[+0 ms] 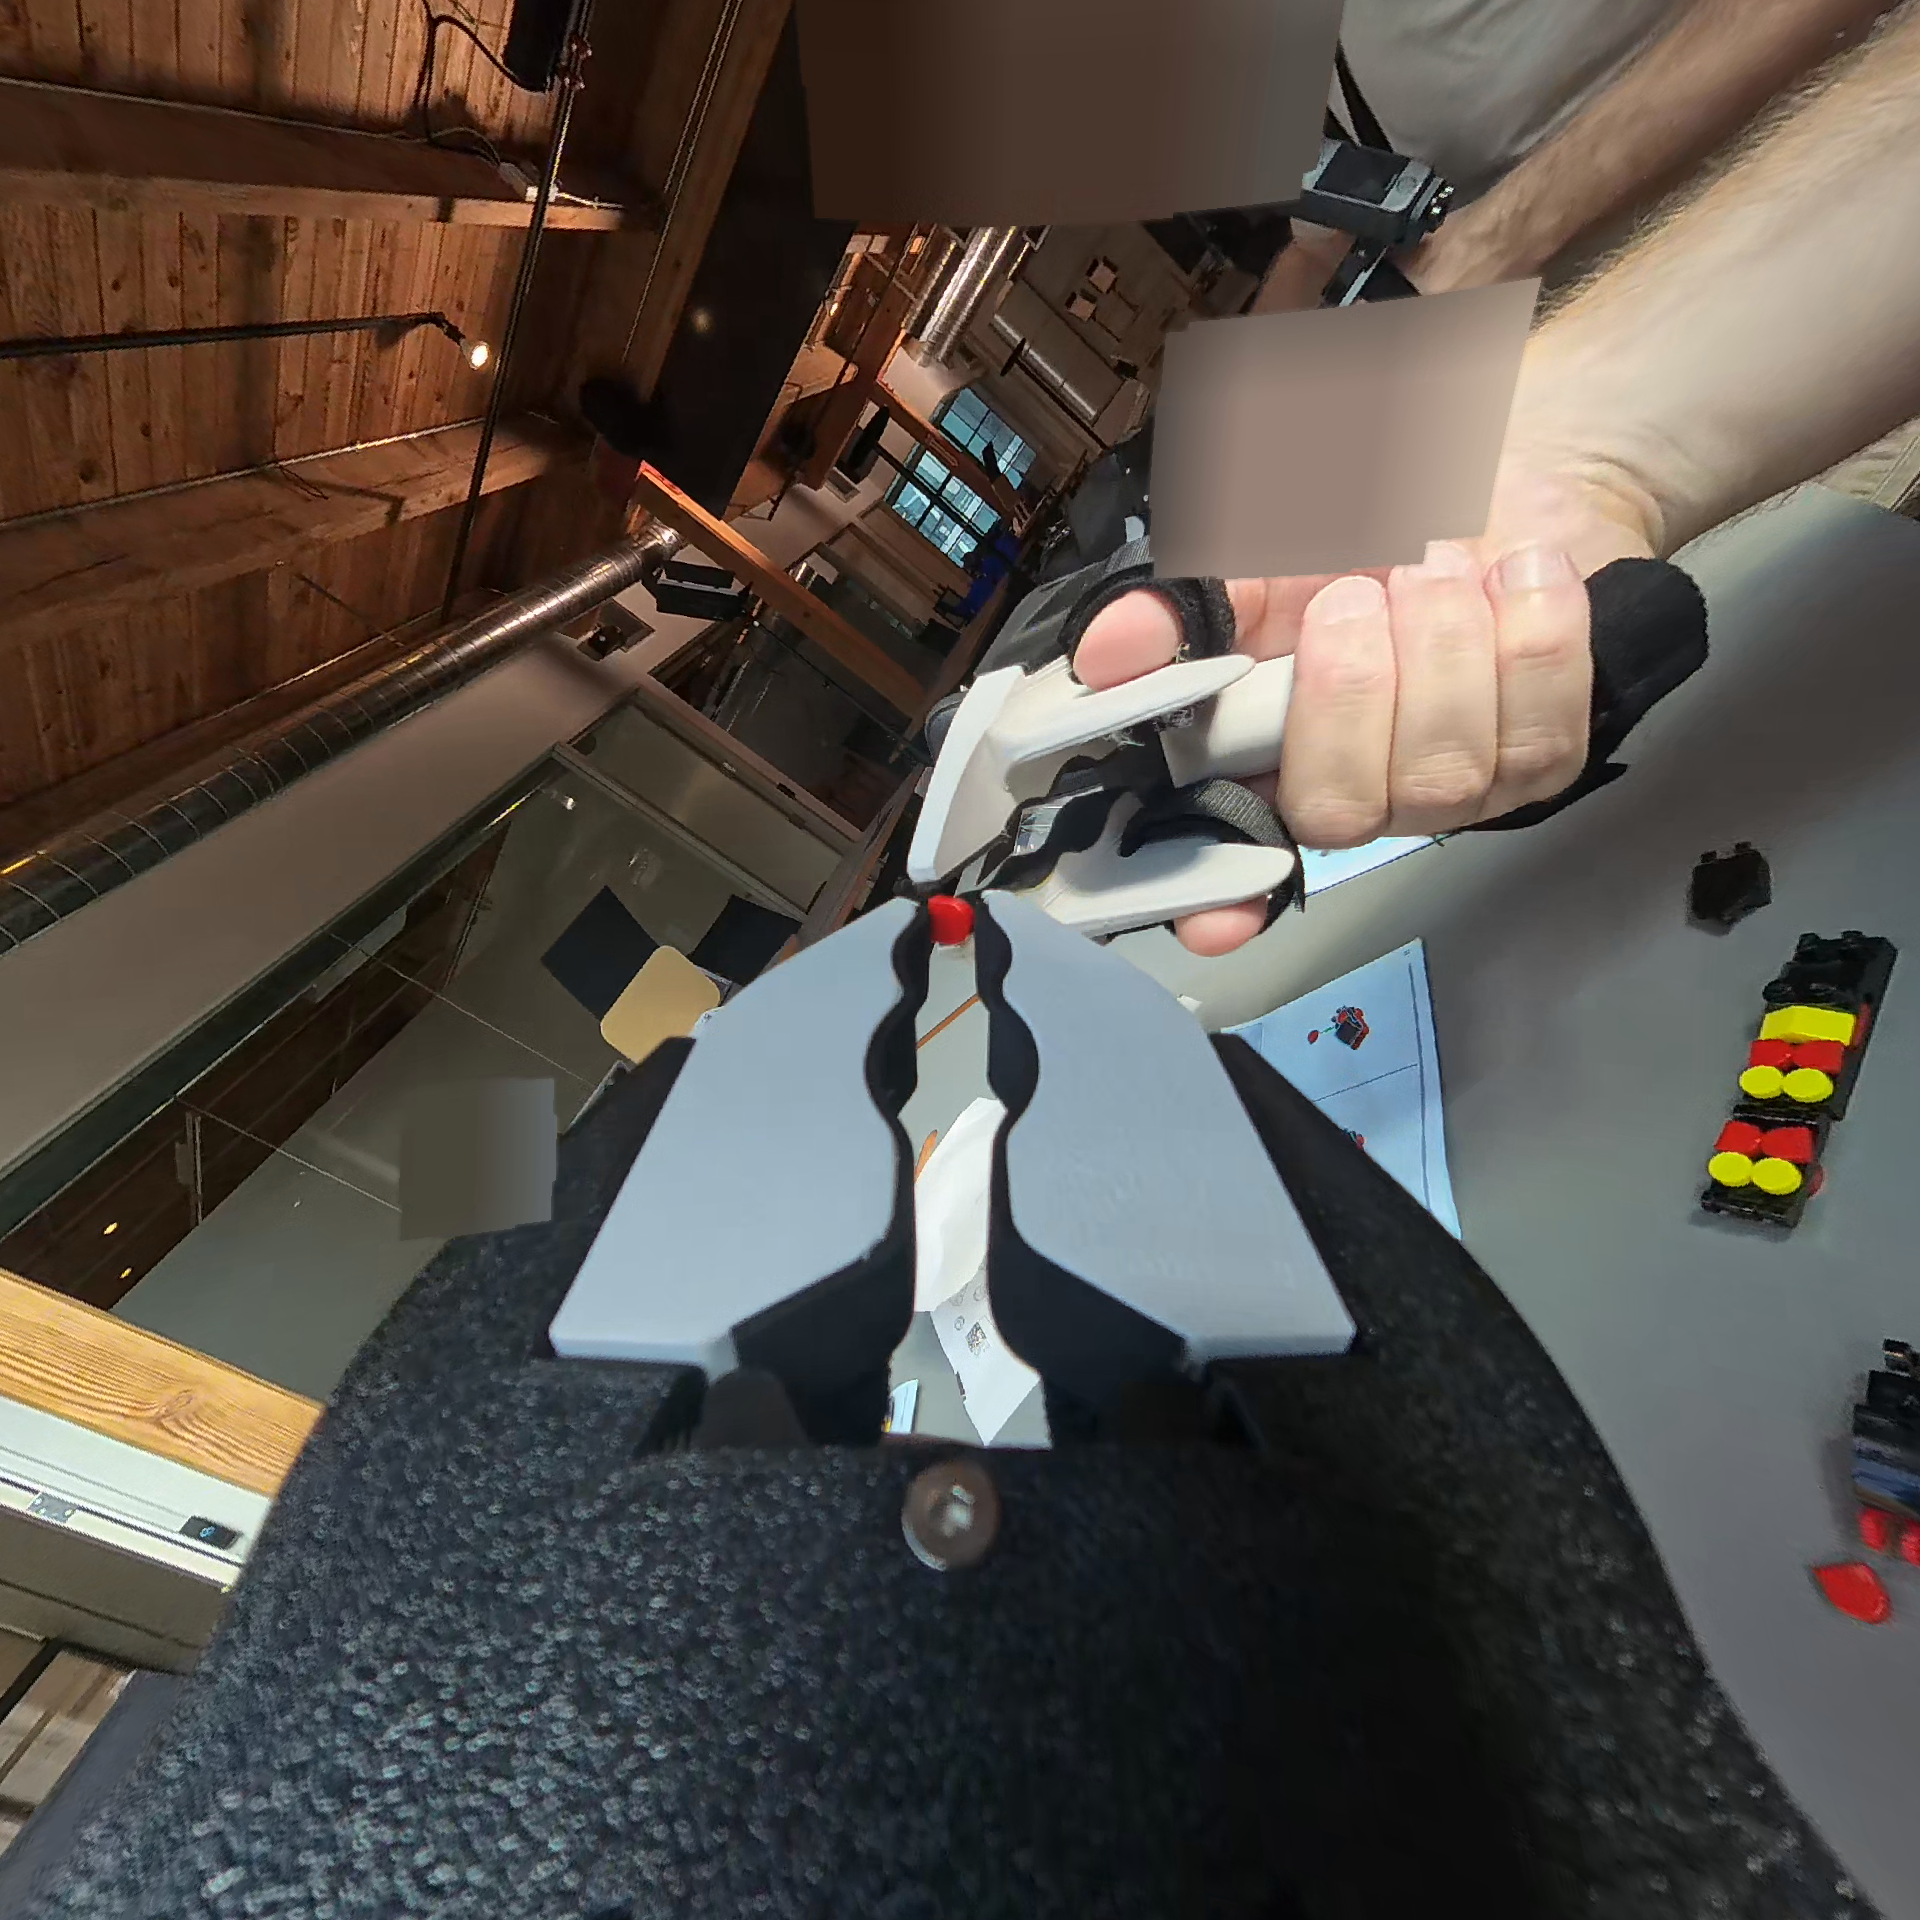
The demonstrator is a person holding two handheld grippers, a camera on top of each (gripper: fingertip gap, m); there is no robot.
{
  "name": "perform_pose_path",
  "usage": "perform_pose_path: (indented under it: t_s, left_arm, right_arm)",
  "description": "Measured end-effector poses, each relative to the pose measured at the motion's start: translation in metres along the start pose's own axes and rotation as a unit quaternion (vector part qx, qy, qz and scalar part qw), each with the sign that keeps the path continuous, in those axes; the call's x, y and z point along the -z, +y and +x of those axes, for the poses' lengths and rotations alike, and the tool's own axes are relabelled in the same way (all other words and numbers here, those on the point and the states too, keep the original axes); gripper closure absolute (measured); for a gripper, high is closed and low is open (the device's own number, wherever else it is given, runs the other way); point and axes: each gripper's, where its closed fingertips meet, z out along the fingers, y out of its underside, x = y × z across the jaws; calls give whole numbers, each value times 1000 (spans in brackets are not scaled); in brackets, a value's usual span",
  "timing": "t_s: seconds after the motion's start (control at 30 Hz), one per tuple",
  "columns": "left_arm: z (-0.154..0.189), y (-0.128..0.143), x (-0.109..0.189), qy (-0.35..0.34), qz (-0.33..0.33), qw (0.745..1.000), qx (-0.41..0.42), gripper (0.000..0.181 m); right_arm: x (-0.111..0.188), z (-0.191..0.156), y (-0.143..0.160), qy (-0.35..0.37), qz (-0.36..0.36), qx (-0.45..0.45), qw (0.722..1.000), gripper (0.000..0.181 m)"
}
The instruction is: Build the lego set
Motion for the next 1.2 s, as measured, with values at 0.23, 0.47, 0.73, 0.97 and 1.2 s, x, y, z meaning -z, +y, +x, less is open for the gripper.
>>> perform_pose_path:
  t_s: [0.23,0.47,0.73,0.97,1.2]
  left_arm:
    - [23,39,33,81,-79,988,107,173]
    - [82,71,59,200,-200,937,205,173]
    - [110,71,49,254,-228,908,244,173]
    - [103,66,22,217,-204,919,259,173]
    - [105,60,-12,210,-192,911,299,173]
  right_arm:
    - [70,36,7,207,-8,140,968,174]
    - [105,63,94,386,-178,292,857,174]
    - [113,73,105,417,-199,402,790,181]
    - [136,62,84,429,-131,418,790,181]
    - [150,64,78,454,-148,461,748,181]
